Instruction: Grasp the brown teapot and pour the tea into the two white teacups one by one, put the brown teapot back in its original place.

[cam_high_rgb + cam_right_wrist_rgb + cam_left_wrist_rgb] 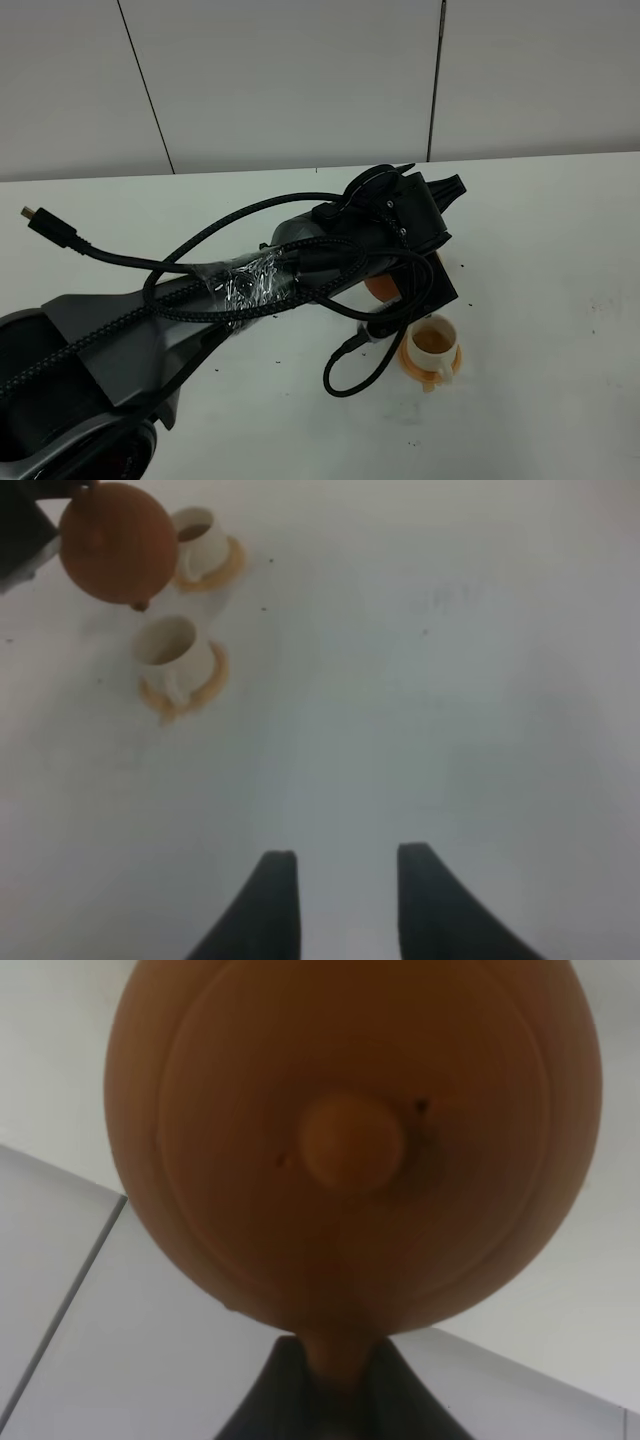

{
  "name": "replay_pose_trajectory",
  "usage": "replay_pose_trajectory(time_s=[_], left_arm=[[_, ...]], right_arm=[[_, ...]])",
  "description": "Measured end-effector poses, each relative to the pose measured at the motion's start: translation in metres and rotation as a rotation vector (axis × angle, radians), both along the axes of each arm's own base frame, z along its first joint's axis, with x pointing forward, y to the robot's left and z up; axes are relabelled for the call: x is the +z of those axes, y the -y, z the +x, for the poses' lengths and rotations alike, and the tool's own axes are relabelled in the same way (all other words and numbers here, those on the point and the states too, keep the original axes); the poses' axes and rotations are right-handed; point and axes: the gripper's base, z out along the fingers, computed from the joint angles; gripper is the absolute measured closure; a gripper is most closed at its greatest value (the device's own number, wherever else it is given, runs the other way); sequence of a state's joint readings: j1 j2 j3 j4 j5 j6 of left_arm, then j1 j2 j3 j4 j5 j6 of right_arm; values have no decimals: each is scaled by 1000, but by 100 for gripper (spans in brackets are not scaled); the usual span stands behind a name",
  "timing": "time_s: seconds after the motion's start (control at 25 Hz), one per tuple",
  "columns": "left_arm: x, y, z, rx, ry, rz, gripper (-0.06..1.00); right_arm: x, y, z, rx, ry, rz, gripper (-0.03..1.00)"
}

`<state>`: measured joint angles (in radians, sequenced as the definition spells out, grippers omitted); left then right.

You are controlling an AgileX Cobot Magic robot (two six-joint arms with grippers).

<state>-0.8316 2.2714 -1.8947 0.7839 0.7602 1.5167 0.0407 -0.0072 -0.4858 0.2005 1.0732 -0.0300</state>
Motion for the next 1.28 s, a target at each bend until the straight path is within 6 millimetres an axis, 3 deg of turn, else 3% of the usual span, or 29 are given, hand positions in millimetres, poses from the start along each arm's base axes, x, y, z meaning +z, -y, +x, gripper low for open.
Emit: replay_pose_trajectory(time_s=[1.28], left_arm=[[4, 13, -8, -72, 60, 26, 78]], right_arm=[[0, -1, 0, 9, -1, 15, 73]])
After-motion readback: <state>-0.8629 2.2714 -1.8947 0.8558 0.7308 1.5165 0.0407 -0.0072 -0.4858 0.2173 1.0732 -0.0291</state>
